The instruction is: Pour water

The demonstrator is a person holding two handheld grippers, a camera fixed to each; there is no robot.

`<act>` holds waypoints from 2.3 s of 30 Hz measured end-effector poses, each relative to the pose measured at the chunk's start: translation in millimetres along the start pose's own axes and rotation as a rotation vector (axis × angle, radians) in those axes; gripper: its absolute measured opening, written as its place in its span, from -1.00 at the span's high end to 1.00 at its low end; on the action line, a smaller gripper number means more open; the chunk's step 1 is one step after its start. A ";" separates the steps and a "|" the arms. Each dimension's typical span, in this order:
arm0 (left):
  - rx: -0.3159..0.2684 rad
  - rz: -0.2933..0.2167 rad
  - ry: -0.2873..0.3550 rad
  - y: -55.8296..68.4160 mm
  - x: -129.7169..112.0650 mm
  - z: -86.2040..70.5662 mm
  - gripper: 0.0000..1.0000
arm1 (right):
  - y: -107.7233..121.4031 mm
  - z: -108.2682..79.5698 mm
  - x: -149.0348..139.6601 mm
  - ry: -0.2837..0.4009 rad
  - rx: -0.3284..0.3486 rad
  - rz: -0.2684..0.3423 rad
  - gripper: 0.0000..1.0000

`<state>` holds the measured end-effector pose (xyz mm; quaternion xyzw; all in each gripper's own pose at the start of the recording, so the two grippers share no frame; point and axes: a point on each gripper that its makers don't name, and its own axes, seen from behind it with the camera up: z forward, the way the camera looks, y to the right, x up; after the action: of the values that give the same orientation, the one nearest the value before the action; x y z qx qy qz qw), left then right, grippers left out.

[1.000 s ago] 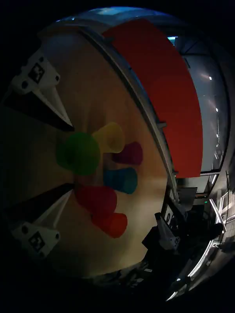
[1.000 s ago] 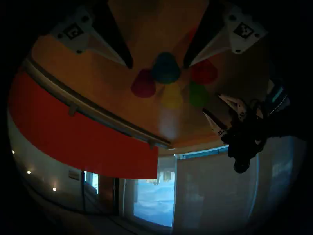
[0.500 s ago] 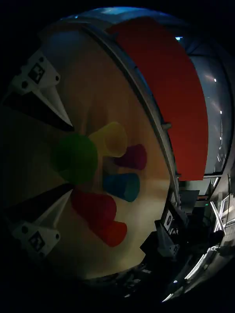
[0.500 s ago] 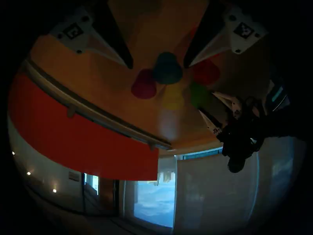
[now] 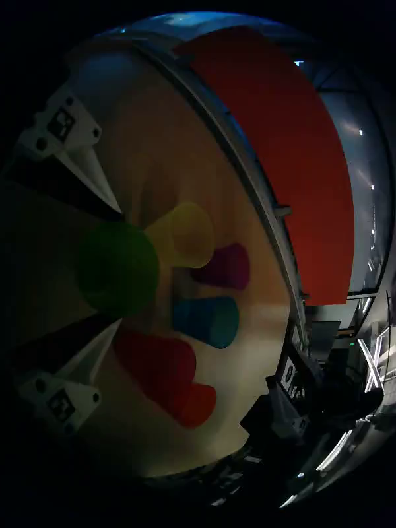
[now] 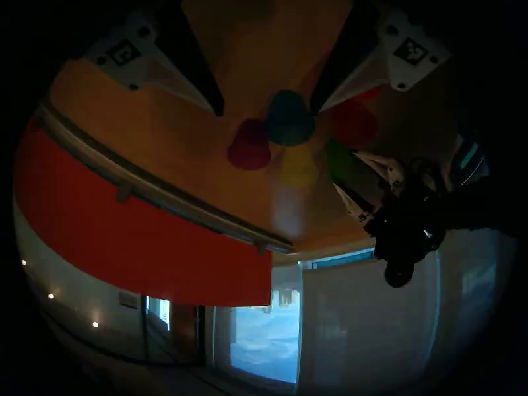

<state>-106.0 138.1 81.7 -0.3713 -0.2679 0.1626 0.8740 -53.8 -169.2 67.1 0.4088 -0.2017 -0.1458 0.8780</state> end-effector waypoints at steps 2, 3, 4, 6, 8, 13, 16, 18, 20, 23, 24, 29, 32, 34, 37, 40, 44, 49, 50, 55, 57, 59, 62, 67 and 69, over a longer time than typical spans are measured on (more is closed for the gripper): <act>0.003 -0.001 -0.001 -1.1 0.4 0.6 -0.81 | 0.2 0.4 -0.6 -0.001 0.001 0.001 -1.00; 0.003 -0.001 -0.001 -1.3 0.5 0.7 -0.80 | 0.3 0.6 -0.8 -0.001 0.001 0.002 -1.00; 0.001 -0.002 -0.001 -1.0 0.6 0.7 -0.80 | 0.2 0.7 -0.9 -0.001 0.002 0.002 -1.00; -0.002 -0.003 -0.001 -0.5 1.1 0.6 -0.79 | 0.2 1.1 -1.1 -0.001 0.003 0.002 -1.00; -0.002 -0.005 0.001 -0.3 2.2 0.0 -0.78 | 0.2 1.8 -1.6 -0.003 0.004 0.002 -0.99; 0.001 -0.011 0.023 -1.0 9.1 -5.0 -0.76 | -0.3 6.0 -4.4 -0.008 0.009 0.003 -0.98; 0.005 -0.014 0.034 -2.5 13.1 -10.4 -0.76 | -2.2 10.2 -6.9 -0.013 0.015 0.002 -0.98; 0.011 -0.014 0.040 -4.1 15.3 -14.7 -0.76 | -3.8 13.8 -8.6 -0.017 0.020 -0.001 -0.97; 0.019 -0.011 0.044 -6.0 16.7 -18.9 -0.76 | -5.5 18.1 -10.2 -0.022 0.025 -0.004 -0.97; 0.027 -0.009 0.051 -7.4 18.3 -24.6 -0.76 | -8.3 24.7 -12.2 -0.028 0.033 -0.007 -0.96; 0.028 -0.009 0.053 -7.6 18.6 -26.3 -0.76 | -9.3 26.8 -12.9 -0.031 0.036 -0.008 -0.96; 0.034 -0.012 0.058 -7.4 19.5 -34.1 -0.76 | -14.6 37.8 -17.3 -0.043 0.050 -0.014 -0.95; 0.042 -0.007 0.065 -8.1 22.0 -38.4 -0.76 | -17.5 44.6 -20.0 -0.051 0.058 -0.014 -0.95; 0.045 -0.005 0.070 -8.2 23.5 -41.1 -0.76 | -18.4 49.2 -21.9 -0.055 0.061 -0.012 -0.94; 0.048 -0.006 0.077 -8.0 25.5 -45.0 -0.75 | -19.0 56.0 -25.0 -0.062 0.066 -0.009 -0.94; 0.050 -0.008 0.083 -7.3 26.9 -48.7 -0.76 | -19.6 62.5 -28.2 -0.069 0.073 -0.009 -0.93; 0.054 -0.006 0.089 -7.2 28.1 -53.3 -0.76 | -20.5 71.6 -32.8 -0.083 0.080 -0.015 -0.93; 0.060 -0.008 0.093 -9.4 28.1 -57.2 -0.76 | -23.1 82.3 -36.4 -0.098 0.088 -0.026 -0.92; 0.060 -0.010 0.094 -9.8 28.3 -57.7 -0.76 | -23.6 84.6 -36.6 -0.100 0.090 -0.027 -0.91; 0.060 -0.016 0.102 -10.6 30.0 -59.8 -0.76 | -26.6 94.1 -35.4 -0.102 0.103 -0.021 -0.91; 0.062 -0.016 0.104 -10.8 30.2 -60.6 -0.75 | -27.7 97.5 -35.2 -0.103 0.108 -0.020 -0.90; 0.062 -0.015 0.103 -10.8 29.5 -61.3 -0.76 | -28.1 100.4 -36.0 -0.107 0.109 -0.023 -0.90; 0.065 -0.016 0.103 -11.5 28.5 -62.4 -0.76 | -29.1 104.5 -38.1 -0.117 0.110 -0.032 -0.89; 0.067 -0.022 0.109 -12.5 28.3 -64.4 -0.76 | -31.2 110.7 -38.7 -0.123 0.115 -0.044 -0.88; 0.068 -0.025 0.111 -12.7 28.3 -65.3 -0.75 | -31.8 113.2 -38.3 -0.124 0.116 -0.047 -0.88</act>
<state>-43.7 106.5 62.9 -0.3465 -0.2179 0.1399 0.9016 -143.8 -247.5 99.5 0.4539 -0.2542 -0.1793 0.8350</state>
